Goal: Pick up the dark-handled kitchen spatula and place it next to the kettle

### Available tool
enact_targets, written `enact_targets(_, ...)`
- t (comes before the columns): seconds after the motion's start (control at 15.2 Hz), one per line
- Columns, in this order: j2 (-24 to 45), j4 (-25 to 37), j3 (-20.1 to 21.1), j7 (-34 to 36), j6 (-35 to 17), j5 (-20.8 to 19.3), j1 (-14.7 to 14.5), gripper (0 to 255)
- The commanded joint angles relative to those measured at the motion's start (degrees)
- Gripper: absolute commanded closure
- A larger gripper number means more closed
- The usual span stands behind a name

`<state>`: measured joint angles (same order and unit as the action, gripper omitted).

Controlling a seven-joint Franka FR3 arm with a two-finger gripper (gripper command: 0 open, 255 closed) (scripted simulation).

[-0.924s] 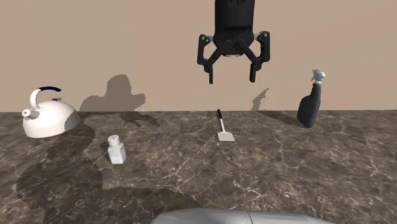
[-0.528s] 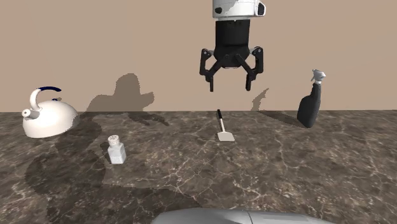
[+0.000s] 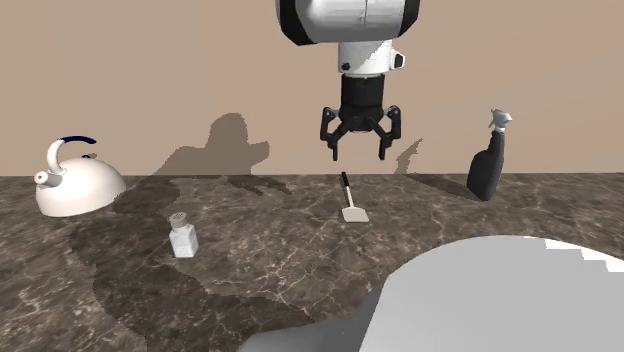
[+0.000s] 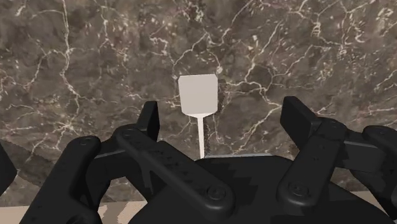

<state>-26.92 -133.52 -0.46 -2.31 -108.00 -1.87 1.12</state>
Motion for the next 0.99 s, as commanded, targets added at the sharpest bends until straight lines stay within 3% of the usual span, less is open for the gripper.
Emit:
enact_targets(0.0,3.97,0.88,-0.14,-0.18,-3.49,0.17,-0.08,0)
enact_targets(0.46,18.34,6.34,-0.82,-1.54,-13.32,0.99,-0.15,0)
enact_targets(0.92,33.35,15.63,-1.03,-3.15,-19.93,2.38,-0.04,0)
